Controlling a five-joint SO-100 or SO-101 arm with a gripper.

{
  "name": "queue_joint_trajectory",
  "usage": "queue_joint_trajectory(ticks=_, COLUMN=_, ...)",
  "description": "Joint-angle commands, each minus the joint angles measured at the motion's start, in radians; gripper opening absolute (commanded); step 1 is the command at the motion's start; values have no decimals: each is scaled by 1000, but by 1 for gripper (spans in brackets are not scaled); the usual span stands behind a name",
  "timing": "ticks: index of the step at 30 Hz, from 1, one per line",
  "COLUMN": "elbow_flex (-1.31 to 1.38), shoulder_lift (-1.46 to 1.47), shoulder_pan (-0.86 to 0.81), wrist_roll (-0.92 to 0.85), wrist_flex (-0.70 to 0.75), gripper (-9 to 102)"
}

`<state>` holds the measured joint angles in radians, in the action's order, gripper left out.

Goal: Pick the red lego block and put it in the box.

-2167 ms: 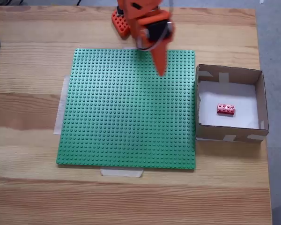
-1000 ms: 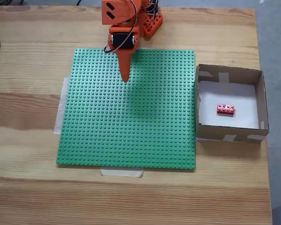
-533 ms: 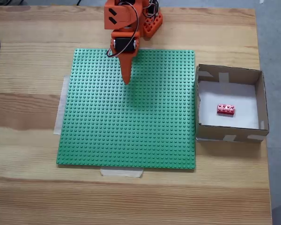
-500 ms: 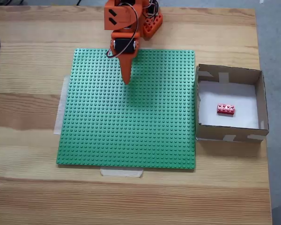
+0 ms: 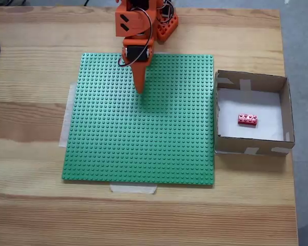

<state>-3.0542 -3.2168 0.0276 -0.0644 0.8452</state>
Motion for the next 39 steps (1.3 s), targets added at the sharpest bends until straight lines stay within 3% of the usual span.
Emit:
queue_joint_trajectory(ticks=1, elbow_flex=-8, shoulder_lift=-6, shoulder_pan=-3, wrist_roll=-11, wrist_flex=9, gripper=-1)
queue_joint_trajectory(ticks=39, elbow_flex=-98, shoulder_lift=-6, shoulder_pan=-3, wrist_roll=-35, wrist_flex=28, gripper=-1)
